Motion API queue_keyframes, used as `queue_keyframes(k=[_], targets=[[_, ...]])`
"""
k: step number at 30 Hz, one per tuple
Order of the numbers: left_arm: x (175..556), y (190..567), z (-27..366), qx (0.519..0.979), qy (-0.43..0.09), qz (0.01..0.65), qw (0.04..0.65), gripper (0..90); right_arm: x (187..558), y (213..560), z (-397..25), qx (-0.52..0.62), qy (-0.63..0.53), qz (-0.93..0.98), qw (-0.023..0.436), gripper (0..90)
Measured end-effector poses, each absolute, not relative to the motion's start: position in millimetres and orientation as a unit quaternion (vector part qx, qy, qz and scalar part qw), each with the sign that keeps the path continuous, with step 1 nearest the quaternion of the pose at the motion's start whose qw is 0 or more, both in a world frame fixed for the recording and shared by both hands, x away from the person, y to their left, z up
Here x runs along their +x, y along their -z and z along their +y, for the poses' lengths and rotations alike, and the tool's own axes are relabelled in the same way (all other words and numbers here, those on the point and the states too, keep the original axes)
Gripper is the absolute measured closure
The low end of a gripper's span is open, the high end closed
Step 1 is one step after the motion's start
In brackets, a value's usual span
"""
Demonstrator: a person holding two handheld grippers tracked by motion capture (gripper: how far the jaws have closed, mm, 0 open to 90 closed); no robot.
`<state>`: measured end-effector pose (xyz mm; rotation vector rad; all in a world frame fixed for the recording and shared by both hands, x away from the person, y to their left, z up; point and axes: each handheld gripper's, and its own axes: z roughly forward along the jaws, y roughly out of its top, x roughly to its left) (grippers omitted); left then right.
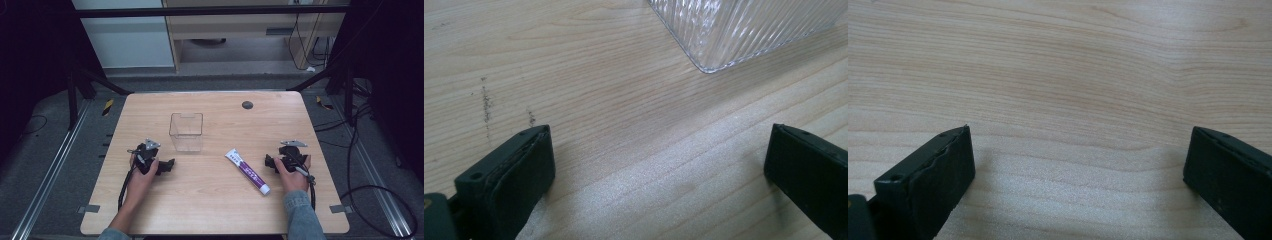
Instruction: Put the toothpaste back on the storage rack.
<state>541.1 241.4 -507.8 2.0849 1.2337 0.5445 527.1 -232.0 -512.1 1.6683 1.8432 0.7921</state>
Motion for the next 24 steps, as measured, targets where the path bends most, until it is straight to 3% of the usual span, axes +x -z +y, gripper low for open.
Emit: queue_keyframes(k=[7,12,16,24], targets=[[541,508,241,0.795,-0.208,0.470,0.323,0.0,526,512,-234,0.609,-0.296,0.688,0.260,1.0],[541,508,241,0.795,-0.208,0.470,0.323,0.0,523,506,-234,0.598,-0.292,0.701,0.255,8.3],[541,508,241,0.794,-0.208,0.470,0.324,0.0,517,497,-230,0.582,-0.304,0.708,0.260,9.2],[540,508,241,0.793,-0.207,0.472,0.324,0.0,486,466,-210,0.521,-0.347,0.739,0.248,22.6]])
